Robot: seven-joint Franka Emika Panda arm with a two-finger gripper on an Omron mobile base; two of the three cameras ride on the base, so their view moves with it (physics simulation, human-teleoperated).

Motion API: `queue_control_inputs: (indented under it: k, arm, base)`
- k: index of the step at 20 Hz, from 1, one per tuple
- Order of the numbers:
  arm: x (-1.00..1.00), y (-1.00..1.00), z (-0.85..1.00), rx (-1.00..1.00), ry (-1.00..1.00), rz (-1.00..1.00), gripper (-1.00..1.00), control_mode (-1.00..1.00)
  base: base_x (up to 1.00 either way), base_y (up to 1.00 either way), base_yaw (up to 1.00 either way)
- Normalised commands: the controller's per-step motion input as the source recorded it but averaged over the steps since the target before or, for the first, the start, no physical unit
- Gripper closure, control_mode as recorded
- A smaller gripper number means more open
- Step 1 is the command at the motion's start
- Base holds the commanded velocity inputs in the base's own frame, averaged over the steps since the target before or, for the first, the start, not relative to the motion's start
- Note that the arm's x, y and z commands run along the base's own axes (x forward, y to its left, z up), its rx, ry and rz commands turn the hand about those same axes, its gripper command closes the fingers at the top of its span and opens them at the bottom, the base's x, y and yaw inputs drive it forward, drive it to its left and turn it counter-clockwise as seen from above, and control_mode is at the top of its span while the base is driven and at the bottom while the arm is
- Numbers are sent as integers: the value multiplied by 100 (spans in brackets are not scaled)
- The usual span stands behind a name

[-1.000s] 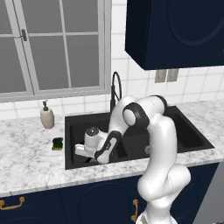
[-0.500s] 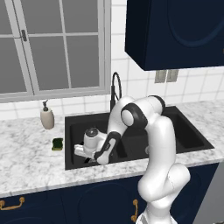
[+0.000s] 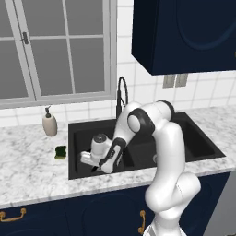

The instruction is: Pick the pan and sponge and place them into the sink. Then turn on the water.

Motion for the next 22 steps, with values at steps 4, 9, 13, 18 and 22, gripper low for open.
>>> queue_control_inputs:
  k: [4,9,13,18,22]
  arm:
    - [92,-33,-23,6,25,9,100,-100]
    - [92,-23,-14,4,33,11,100,-100]
    - [100,-11,0,0,50,18,100,-100]
    - [98,-8,1,0,43,15,100,-100]
    - [80,4,0,0,37,7,100,-100]
  base:
    - [0,0,0]
    - [0,0,0]
    - [0,0,0]
    - [0,0,0]
    - [0,0,0]
